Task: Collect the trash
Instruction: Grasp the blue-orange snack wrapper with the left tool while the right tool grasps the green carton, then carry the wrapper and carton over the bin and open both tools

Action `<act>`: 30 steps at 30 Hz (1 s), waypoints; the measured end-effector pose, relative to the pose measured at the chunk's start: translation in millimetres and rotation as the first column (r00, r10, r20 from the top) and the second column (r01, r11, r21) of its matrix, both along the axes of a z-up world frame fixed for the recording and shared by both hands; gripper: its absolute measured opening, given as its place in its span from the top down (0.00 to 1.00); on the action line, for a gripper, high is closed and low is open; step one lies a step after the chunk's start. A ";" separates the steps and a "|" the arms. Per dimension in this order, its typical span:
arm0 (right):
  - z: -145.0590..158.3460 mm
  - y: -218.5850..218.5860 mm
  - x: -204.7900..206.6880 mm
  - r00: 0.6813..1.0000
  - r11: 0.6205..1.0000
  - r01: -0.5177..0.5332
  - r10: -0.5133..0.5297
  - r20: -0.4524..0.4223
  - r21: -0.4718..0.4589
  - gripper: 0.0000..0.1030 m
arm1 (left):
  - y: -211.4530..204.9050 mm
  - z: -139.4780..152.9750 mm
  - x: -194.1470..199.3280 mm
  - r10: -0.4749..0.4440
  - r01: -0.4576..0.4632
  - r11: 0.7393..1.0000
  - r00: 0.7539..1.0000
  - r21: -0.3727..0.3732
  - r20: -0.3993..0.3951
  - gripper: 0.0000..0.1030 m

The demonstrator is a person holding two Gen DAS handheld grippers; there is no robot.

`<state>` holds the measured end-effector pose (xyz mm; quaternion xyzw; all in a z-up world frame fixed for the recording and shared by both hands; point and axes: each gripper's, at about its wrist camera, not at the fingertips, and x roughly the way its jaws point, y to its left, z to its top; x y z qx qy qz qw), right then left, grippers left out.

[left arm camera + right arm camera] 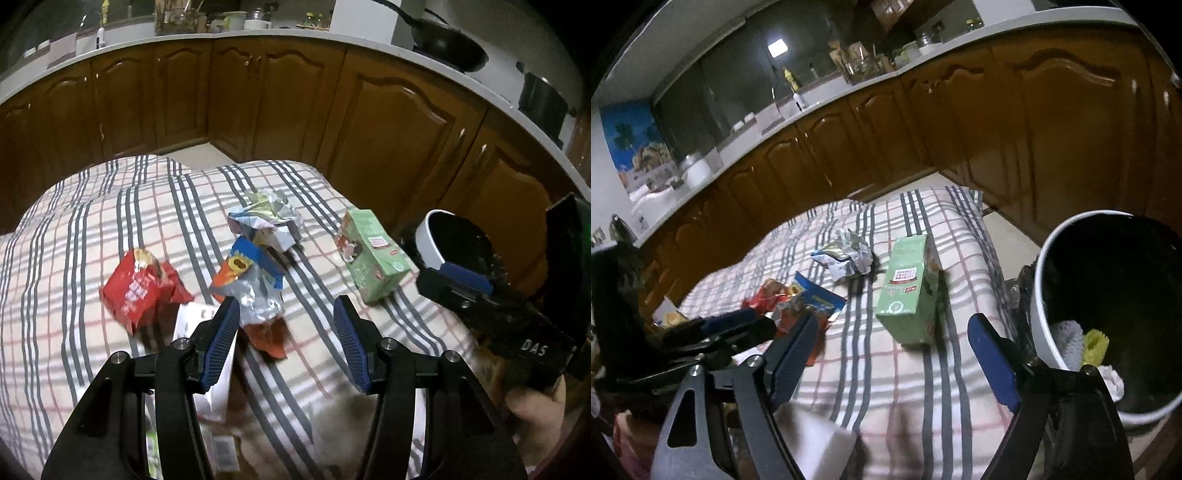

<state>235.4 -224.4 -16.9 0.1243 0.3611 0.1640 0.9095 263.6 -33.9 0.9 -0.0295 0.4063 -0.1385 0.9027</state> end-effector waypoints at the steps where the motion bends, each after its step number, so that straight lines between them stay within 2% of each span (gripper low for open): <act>1: -2.0 1.2 4.6 1.000 1.000 -0.005 0.005 -0.004 -0.003 0.18 | -0.7 -1.2 3.4 -0.004 0.004 1.000 1.000 0.009 -0.003 0.49; 3: -5.7 3.2 13.1 1.000 1.000 -0.013 0.013 -0.016 -0.012 0.19 | -2.7 -3.8 8.7 -0.012 0.012 1.000 1.000 0.028 -0.006 0.52; 6: -11.0 7.2 24.6 0.999 0.999 -0.021 0.020 -0.028 -0.040 0.22 | -5.8 -9.7 15.7 -0.024 0.025 0.999 0.999 0.047 -0.028 0.65; 8: -16.0 10.0 30.7 0.999 0.998 -0.030 0.028 -0.046 -0.049 0.32 | -8.2 -15.8 19.7 -0.029 0.032 0.998 0.998 0.061 -0.050 0.77; 10: -21.8 11.9 35.1 0.998 0.997 -0.035 0.031 -0.063 -0.063 0.39 | -9.4 -21.8 23.4 -0.032 0.036 0.997 0.997 0.072 -0.067 0.83; 12: -27.1 13.1 39.0 0.996 0.996 -0.040 0.034 -0.078 -0.074 0.51 | -9.7 -25.6 25.5 -0.033 0.038 0.997 0.996 0.071 -0.078 0.92; 13: -29.2 14.0 40.9 0.996 0.996 -0.042 0.035 -0.085 -0.078 0.68 | -9.4 -25.9 25.6 -0.032 0.037 0.997 0.996 0.066 -0.077 0.93; 16: -26.8 6.1 34.3 0.997 0.997 -0.026 0.021 -0.068 -0.068 0.69 | -8.0 -19.7 20.9 -0.037 0.039 0.998 0.998 0.048 -0.051 0.96; 23: 2.5 -20.0 2.6 1.000 0.999 0.011 -0.010 0.018 -0.040 0.69 | -9.5 -1.7 9.6 -0.055 0.055 0.998 0.998 0.007 0.000 0.97; 30: 18.2 -49.1 -27.5 0.997 0.999 0.047 -0.047 0.055 -0.014 0.69 | -29.8 15.9 -7.2 -0.114 0.116 0.992 0.993 -0.049 0.024 0.97</act>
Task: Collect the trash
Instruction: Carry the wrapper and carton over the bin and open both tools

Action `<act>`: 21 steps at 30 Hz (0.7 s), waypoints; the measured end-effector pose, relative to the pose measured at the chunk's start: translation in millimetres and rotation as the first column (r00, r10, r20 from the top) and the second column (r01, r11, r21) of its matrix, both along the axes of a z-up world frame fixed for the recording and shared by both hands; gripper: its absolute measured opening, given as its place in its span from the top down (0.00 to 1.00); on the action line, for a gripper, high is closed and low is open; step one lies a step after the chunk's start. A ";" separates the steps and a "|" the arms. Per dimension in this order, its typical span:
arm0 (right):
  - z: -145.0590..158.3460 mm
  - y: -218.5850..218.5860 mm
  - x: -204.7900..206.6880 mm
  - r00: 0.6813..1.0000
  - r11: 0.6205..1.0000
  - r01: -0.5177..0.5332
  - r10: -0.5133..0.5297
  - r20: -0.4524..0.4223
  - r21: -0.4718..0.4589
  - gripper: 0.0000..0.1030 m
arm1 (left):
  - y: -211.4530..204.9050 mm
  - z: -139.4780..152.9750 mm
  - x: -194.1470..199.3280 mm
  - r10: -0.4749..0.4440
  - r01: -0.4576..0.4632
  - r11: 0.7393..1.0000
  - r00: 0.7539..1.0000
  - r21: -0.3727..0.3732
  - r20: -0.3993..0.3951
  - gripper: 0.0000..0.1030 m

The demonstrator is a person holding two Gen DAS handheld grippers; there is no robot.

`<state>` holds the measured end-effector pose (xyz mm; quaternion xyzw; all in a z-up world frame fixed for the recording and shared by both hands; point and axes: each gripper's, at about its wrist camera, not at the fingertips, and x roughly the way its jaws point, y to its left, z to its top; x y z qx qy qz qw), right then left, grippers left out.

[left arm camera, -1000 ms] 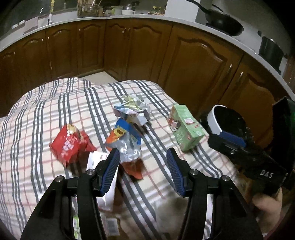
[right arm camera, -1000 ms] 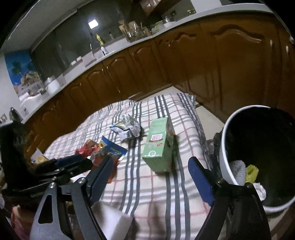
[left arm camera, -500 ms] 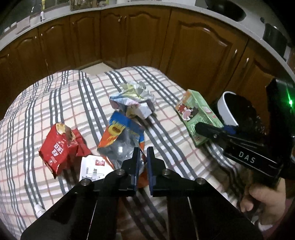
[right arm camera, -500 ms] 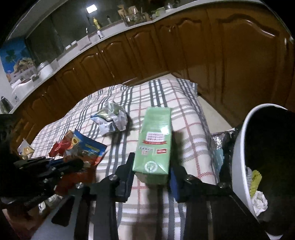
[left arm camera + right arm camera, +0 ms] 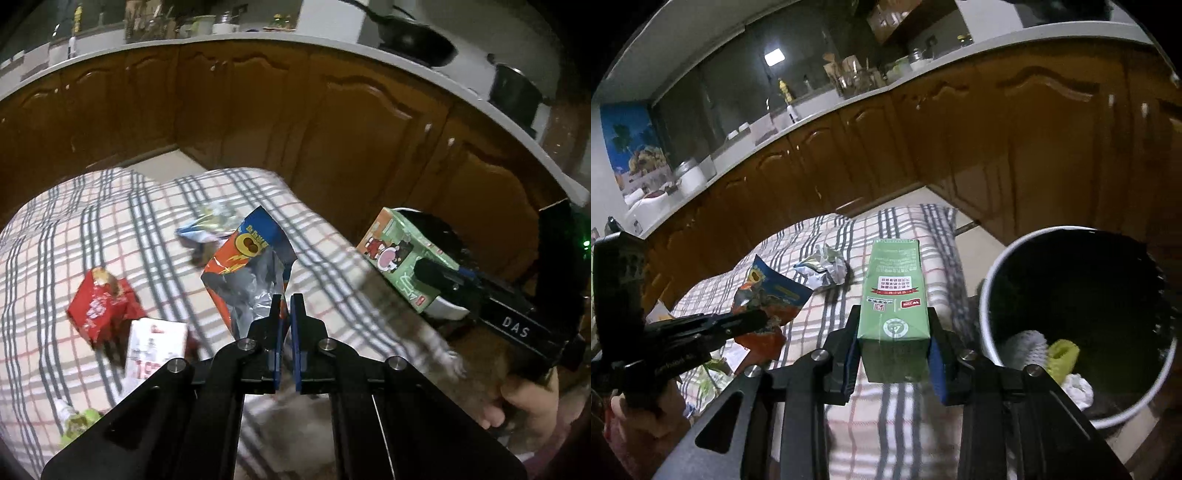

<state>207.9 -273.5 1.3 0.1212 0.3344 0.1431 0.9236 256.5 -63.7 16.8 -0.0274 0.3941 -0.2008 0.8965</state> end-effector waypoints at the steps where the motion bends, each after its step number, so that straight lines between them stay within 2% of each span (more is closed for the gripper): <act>1: 1.0 -5.7 -4.5 1.000 1.000 0.011 -0.011 0.003 0.004 0.69 | -5.3 2.8 -2.8 -0.014 0.014 1.000 1.000 -0.005 0.004 0.97; 13: 10.0 -57.0 -41.7 0.991 0.991 0.131 -0.132 0.032 0.028 0.69 | -58.9 11.9 -18.9 -0.131 0.131 0.991 0.991 -0.026 0.009 0.97; 21: 11.0 -84.4 -50.5 0.979 0.980 0.200 -0.200 0.031 0.023 0.69 | -94.7 15.5 -16.9 -0.195 0.195 0.980 0.981 -0.031 0.008 0.97</act>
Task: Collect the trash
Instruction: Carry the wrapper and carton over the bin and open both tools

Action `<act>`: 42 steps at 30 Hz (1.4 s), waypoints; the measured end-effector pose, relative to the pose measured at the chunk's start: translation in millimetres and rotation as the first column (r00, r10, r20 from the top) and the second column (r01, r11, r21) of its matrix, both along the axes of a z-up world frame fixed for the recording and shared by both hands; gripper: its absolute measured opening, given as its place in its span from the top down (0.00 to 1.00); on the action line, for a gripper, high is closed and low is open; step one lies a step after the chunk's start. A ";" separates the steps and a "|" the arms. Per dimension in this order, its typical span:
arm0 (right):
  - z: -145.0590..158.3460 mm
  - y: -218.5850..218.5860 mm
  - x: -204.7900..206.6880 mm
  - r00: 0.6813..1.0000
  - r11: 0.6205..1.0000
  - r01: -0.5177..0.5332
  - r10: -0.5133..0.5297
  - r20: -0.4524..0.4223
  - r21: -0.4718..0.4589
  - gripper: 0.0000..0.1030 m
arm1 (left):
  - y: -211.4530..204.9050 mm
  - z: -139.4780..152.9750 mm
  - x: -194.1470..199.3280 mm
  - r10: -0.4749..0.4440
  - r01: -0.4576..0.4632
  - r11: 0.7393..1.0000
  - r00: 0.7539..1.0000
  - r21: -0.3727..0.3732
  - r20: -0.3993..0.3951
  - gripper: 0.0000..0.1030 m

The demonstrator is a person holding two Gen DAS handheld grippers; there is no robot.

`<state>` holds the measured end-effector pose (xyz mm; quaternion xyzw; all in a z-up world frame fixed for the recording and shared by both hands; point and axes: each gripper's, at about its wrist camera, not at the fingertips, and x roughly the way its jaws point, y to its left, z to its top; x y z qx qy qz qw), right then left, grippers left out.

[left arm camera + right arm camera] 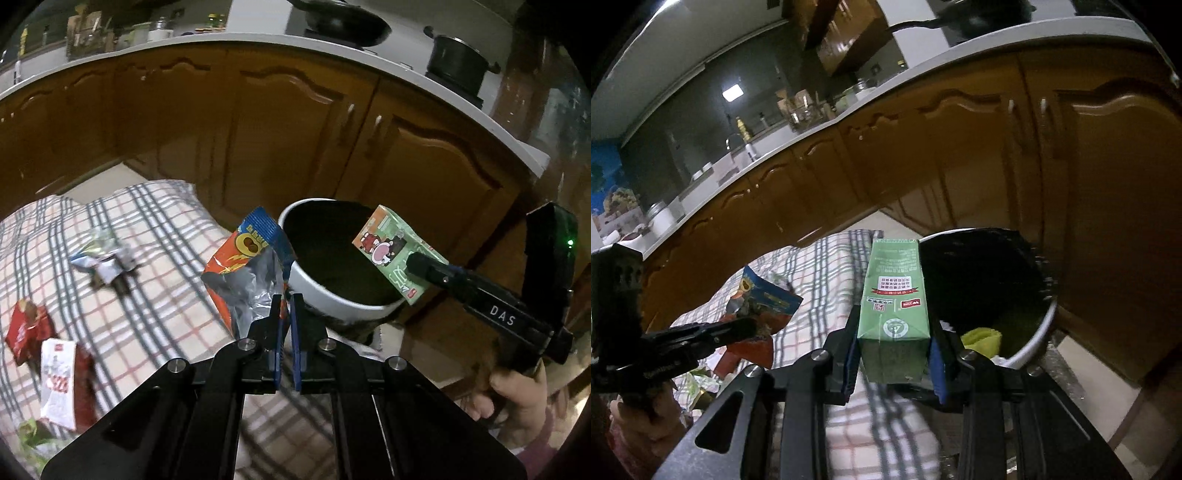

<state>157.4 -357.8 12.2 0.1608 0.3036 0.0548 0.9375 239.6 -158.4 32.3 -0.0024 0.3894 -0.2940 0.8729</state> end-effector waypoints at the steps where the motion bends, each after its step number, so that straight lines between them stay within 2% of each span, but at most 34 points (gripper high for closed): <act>1: 0.3 -2.1 -0.4 1.000 1.000 0.006 -0.006 -0.001 -0.001 0.69 | -3.3 0.4 0.5 -0.006 0.006 1.000 1.000 -0.002 -0.002 0.97; 15: -5.3 -34.1 18.7 0.998 0.998 0.055 -0.056 -0.019 -0.028 0.69 | -76.2 1.7 30.1 -0.098 0.098 0.995 0.994 0.012 -0.041 0.97; 33: -29.3 -53.9 50.1 0.993 0.998 0.048 -0.052 -0.103 -0.038 0.69 | -125.4 -27.6 70.6 -0.105 0.114 0.992 0.985 0.059 -0.138 0.96; 36: -31.0 -59.3 53.2 0.992 0.998 0.064 -0.066 -0.109 -0.017 0.60 | -129.5 -32.4 72.3 -0.101 0.112 0.991 0.984 0.074 -0.149 0.86; 38: -31.6 -63.5 51.9 0.992 0.997 0.076 -0.076 -0.104 0.004 0.33 | -129.0 -32.3 70.3 -0.091 0.102 0.992 0.986 0.071 -0.141 0.64; 39: -30.9 -65.0 49.9 0.993 0.997 0.082 -0.080 -0.092 0.011 0.30 | -127.5 -31.7 68.5 -0.086 0.095 0.993 0.987 0.067 -0.133 0.61; 42: -29.1 -66.3 44.4 0.993 0.996 0.092 -0.090 -0.074 0.017 0.29 | -121.1 -31.7 64.0 -0.073 0.081 0.995 0.989 0.058 -0.130 0.60</act>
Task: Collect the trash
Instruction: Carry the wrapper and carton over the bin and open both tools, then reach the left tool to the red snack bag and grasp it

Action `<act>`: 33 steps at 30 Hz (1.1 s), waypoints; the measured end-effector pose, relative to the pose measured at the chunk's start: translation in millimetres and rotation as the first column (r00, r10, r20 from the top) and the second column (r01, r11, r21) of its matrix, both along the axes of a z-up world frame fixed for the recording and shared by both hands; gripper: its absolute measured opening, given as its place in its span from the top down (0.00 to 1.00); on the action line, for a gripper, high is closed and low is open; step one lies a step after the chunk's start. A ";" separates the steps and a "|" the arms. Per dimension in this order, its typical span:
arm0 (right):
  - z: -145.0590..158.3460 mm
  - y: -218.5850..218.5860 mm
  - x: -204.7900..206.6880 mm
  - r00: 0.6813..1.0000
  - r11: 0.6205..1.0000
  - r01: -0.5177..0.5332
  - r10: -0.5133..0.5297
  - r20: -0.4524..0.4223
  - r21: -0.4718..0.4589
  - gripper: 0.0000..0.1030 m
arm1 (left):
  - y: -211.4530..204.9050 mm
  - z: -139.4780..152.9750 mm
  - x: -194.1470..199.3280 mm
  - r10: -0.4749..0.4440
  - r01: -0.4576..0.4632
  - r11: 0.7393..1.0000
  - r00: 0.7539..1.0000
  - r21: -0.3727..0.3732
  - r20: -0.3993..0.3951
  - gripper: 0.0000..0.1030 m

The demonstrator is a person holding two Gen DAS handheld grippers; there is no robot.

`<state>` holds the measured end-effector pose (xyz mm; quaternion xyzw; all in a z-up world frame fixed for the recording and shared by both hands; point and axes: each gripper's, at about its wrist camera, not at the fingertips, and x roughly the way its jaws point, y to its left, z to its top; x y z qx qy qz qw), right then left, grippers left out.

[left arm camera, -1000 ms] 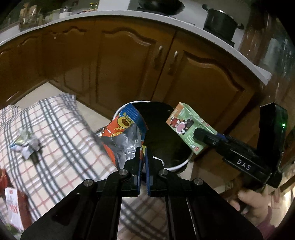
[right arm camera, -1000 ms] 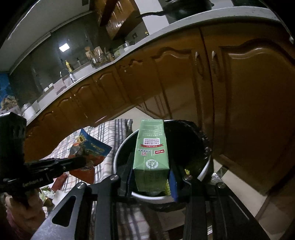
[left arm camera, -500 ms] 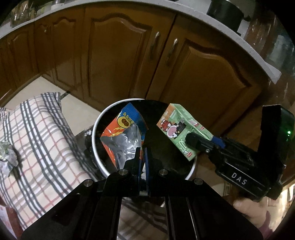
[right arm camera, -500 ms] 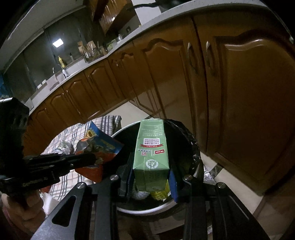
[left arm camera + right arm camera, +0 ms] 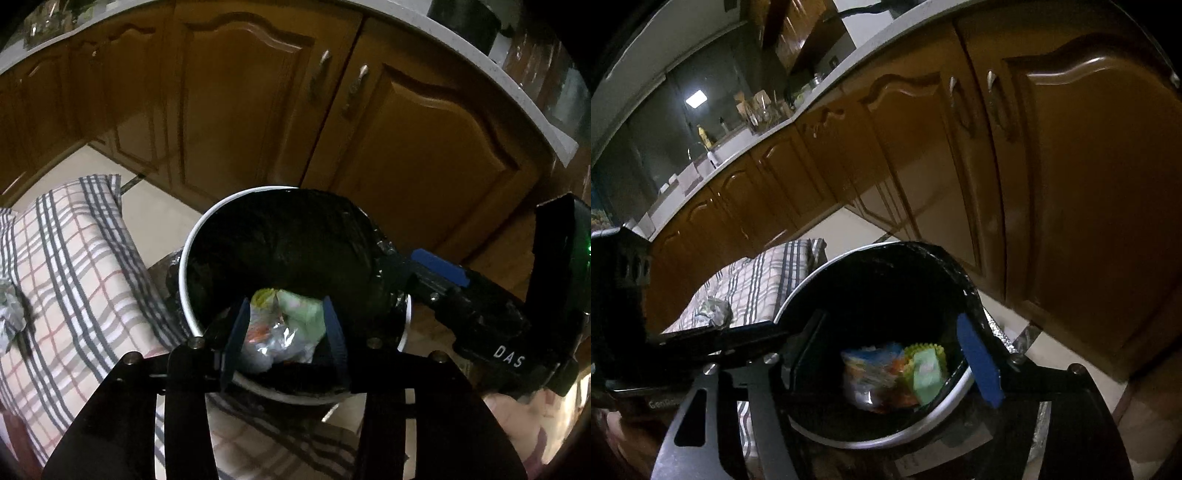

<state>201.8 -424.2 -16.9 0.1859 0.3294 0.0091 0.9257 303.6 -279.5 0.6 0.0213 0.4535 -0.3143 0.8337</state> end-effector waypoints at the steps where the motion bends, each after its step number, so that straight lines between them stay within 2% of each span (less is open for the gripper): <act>1: 0.2 -0.4 -2.7 1.000 1.000 0.002 -0.002 0.004 0.008 0.29 | 2.6 -0.4 -0.8 0.005 -0.005 1.000 1.000 -0.003 -0.002 0.60; 8: 4.4 5.2 -15.2 0.999 0.999 0.007 -0.008 0.040 0.032 0.23 | 30.9 -2.1 -14.0 0.059 -0.059 0.998 0.998 -0.037 -0.007 0.59; 18: 15.3 34.5 -35.1 0.996 0.998 -0.024 0.019 0.091 0.053 0.23 | 88.5 4.9 -46.6 0.147 -0.143 0.987 0.988 -0.074 0.043 0.56; 33: 13.4 104.4 -40.7 0.986 0.985 -0.152 0.146 0.087 0.077 0.23 | 197.4 12.9 -80.0 0.318 -0.310 0.944 0.946 -0.114 0.062 0.56</act>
